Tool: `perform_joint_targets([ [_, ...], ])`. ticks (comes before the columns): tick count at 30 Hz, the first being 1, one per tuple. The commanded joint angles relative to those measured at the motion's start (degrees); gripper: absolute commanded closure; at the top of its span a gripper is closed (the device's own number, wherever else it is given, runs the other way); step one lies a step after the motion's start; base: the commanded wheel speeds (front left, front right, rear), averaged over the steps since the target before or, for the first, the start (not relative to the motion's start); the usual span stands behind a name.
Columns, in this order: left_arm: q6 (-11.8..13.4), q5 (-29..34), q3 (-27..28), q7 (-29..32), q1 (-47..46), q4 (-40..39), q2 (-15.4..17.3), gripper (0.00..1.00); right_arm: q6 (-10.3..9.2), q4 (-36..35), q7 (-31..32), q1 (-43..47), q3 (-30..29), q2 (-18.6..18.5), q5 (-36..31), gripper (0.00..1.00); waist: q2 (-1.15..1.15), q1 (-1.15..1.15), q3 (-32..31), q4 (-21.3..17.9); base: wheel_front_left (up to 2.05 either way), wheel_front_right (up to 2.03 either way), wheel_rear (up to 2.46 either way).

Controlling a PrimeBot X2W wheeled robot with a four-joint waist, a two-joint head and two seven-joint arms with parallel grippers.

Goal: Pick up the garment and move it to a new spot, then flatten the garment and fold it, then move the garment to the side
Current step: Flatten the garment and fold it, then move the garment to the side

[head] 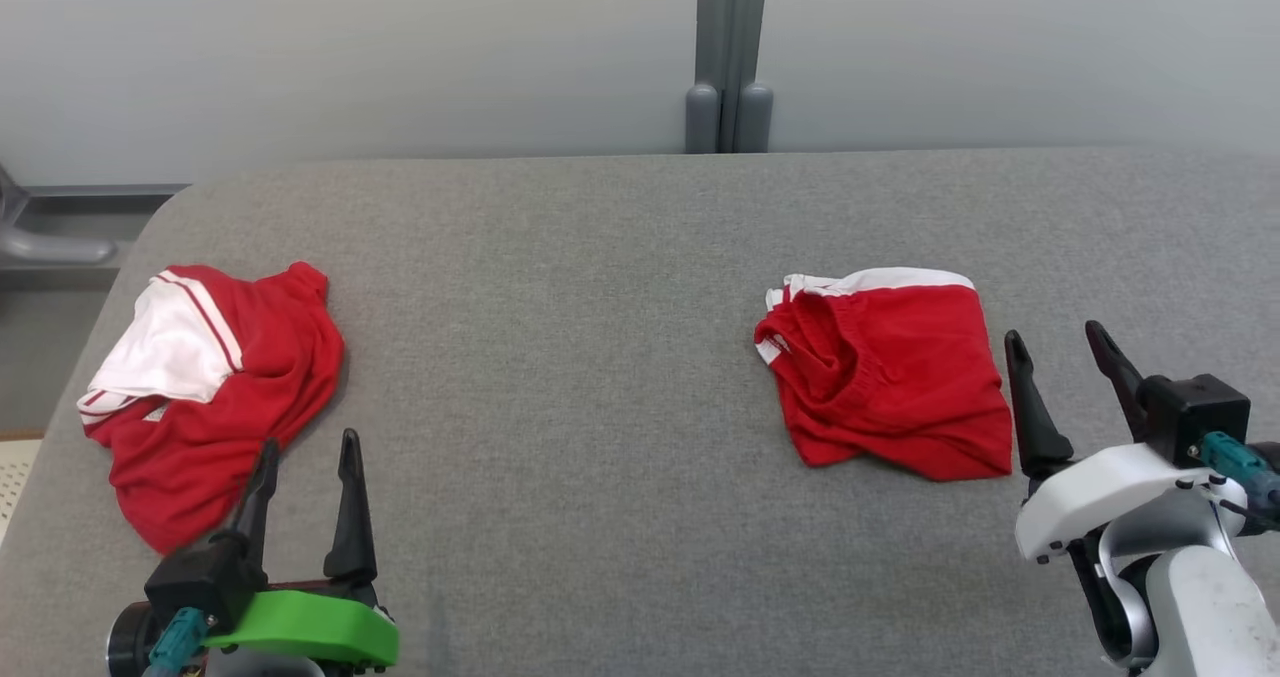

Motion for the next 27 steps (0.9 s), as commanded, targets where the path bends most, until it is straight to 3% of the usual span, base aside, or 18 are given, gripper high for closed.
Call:
perform_joint_targets([
  [1,0.14,0.55,-0.24,-0.01,0.4,0.56,0.11,0.0,-0.08,-0.24,-0.82,1.39,0.45,0.0,-0.1,0.0,0.0,0.0,-0.94,-1.11,0.0,0.0,0.0],
  [27,-0.46,0.78,-1.12,-0.01,-0.29,3.18,0.43,0.0,-0.08,-0.16,-0.25,4.67,-0.13,2.48,0.6,0.0,0.0,0.0,-0.82,-4.02,0.0,0.0,0.0],
])
